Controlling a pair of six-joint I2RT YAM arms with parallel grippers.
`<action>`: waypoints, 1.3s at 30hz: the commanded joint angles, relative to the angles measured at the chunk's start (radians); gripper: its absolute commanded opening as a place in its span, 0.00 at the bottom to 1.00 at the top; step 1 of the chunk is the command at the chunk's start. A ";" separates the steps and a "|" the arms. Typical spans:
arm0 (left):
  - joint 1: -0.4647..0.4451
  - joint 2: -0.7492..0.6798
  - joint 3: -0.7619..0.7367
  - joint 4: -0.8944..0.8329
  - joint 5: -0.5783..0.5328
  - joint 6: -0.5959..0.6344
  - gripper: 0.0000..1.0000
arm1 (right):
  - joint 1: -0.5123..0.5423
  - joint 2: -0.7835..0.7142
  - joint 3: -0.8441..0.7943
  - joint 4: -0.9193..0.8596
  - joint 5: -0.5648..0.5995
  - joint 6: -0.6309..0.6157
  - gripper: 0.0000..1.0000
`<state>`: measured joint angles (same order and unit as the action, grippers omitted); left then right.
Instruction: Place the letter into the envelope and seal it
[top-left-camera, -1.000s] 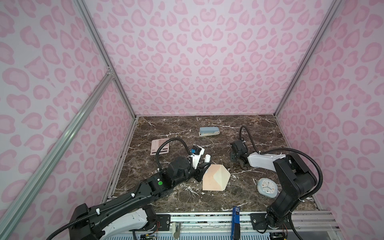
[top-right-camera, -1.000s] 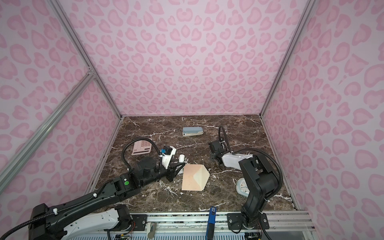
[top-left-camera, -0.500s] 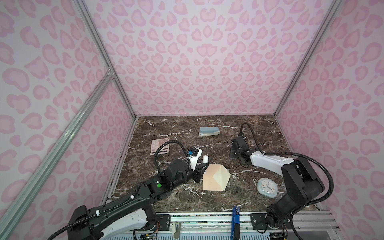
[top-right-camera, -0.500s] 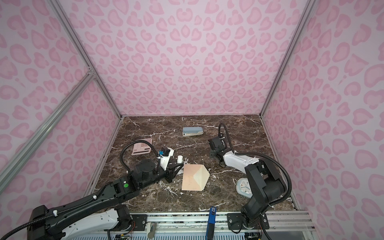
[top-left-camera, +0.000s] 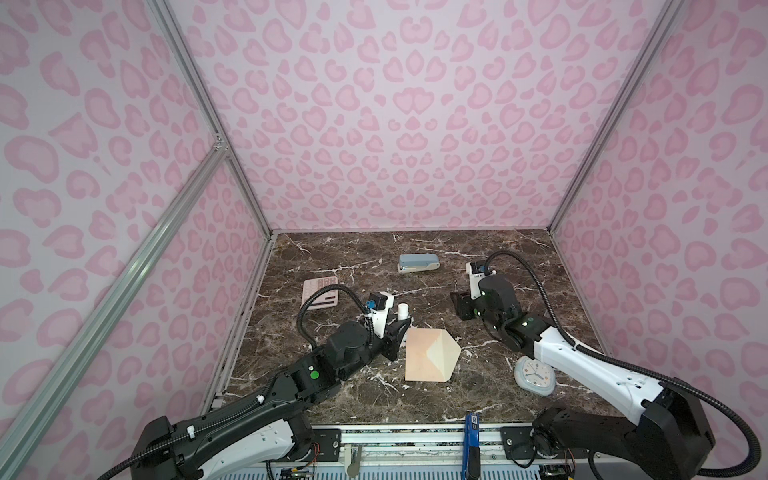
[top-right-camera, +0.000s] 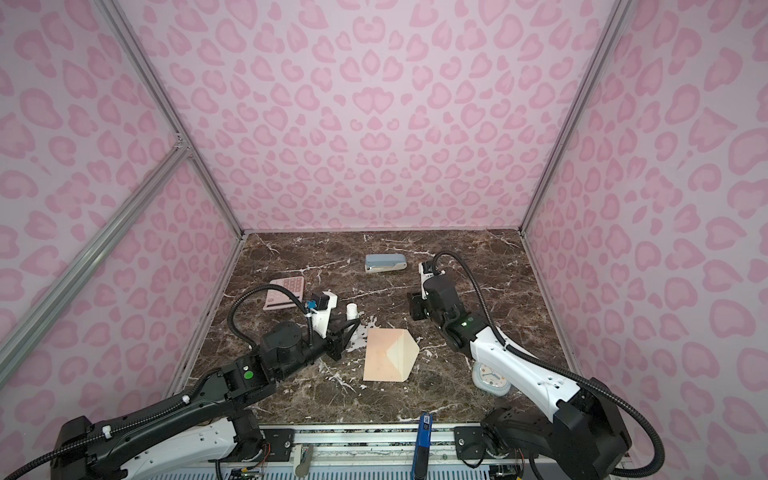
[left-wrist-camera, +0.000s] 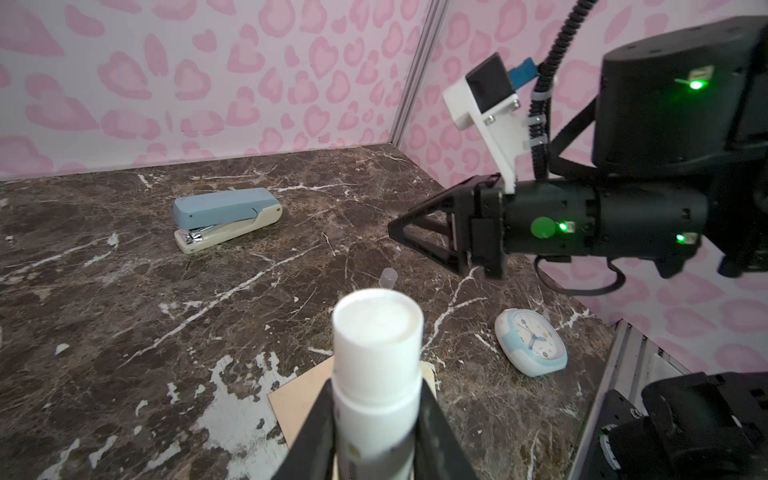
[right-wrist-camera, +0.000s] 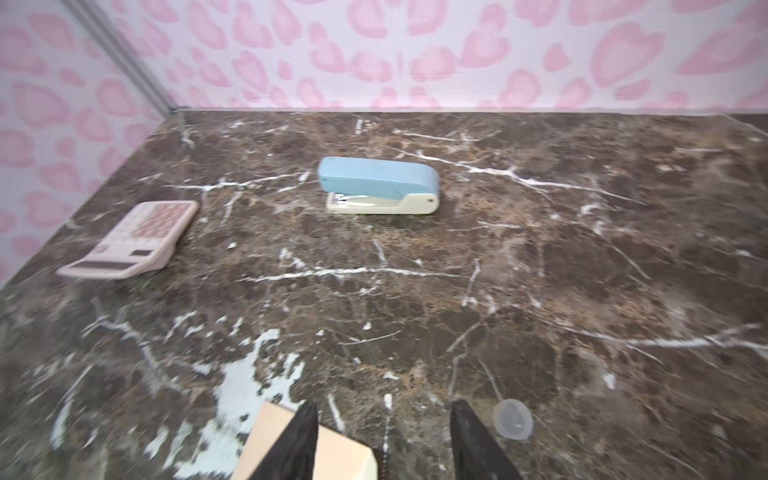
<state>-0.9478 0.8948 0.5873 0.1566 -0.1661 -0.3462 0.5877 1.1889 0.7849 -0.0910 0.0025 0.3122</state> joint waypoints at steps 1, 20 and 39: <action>0.029 -0.006 -0.016 0.118 -0.022 0.010 0.04 | 0.019 -0.032 -0.032 0.074 -0.197 -0.030 0.53; 0.302 0.158 -0.016 0.543 0.627 -0.104 0.04 | 0.189 -0.177 -0.258 0.494 -0.486 -0.053 0.54; 0.302 0.260 -0.004 0.642 0.711 -0.151 0.04 | 0.144 -0.102 -0.227 0.594 -0.571 0.040 0.50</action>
<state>-0.6472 1.1549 0.5884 0.7357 0.5526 -0.4889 0.7269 1.0775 0.5507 0.4473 -0.5411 0.3347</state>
